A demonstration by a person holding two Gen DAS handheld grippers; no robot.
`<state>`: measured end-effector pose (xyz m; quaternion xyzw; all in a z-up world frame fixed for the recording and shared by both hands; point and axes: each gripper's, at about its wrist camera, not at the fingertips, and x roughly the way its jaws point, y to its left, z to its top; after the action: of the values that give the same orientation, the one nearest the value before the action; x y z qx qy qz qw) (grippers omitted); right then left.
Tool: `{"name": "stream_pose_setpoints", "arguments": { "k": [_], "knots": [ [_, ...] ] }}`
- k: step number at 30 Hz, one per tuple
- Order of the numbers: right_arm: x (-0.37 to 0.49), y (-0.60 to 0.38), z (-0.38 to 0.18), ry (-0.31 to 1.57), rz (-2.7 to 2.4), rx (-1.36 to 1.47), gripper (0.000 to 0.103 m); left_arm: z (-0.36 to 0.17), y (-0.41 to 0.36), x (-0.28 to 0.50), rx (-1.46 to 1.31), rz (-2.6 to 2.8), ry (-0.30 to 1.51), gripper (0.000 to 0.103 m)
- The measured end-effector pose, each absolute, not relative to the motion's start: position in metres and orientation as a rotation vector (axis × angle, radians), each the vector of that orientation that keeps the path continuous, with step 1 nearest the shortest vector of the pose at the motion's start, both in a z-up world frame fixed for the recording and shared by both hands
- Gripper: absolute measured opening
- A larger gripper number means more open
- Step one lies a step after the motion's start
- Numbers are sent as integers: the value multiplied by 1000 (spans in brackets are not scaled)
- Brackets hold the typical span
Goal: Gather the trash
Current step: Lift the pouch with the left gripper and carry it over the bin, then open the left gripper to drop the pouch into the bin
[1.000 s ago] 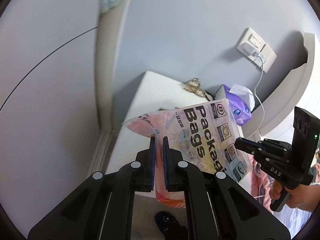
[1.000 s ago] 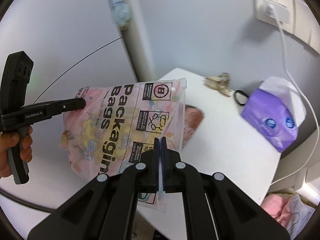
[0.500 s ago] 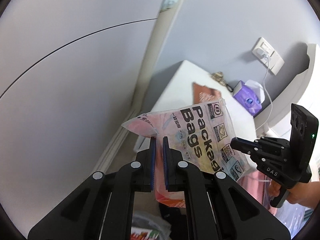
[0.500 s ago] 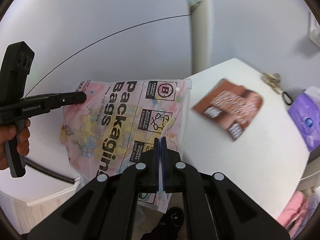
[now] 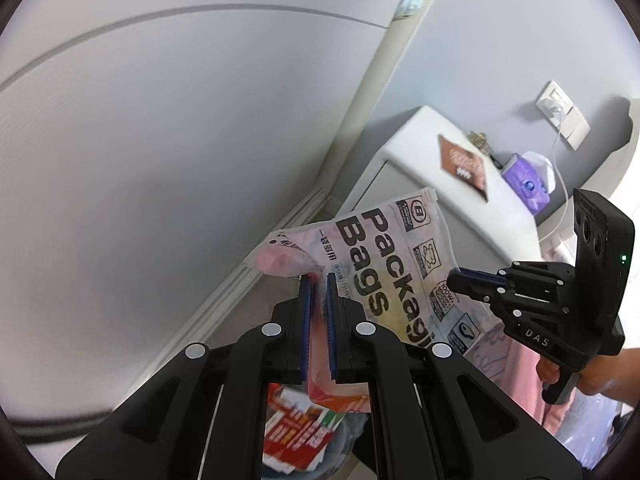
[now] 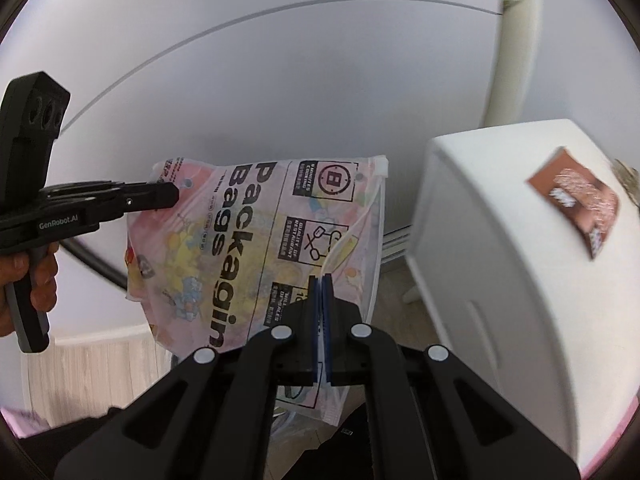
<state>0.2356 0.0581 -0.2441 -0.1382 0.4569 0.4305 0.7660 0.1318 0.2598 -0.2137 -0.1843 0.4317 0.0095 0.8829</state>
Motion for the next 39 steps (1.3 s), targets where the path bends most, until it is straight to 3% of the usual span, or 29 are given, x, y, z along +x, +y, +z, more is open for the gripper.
{"name": "stream_pose_setpoints", "arguments": {
  "k": [16, 29, 39],
  "knots": [
    [174, 118, -355, 1095, 1226, -534, 5, -317, 277, 9, -480, 187, 963, 6],
    [147, 143, -407, 1014, 1334, -773, 5, -380, 263, -19, -466, 249, 971, 6],
    [129, 154, -440, 1079, 1309, -836, 5, -412, 256, -33, -478, 282, 1036, 6]
  ]
}}
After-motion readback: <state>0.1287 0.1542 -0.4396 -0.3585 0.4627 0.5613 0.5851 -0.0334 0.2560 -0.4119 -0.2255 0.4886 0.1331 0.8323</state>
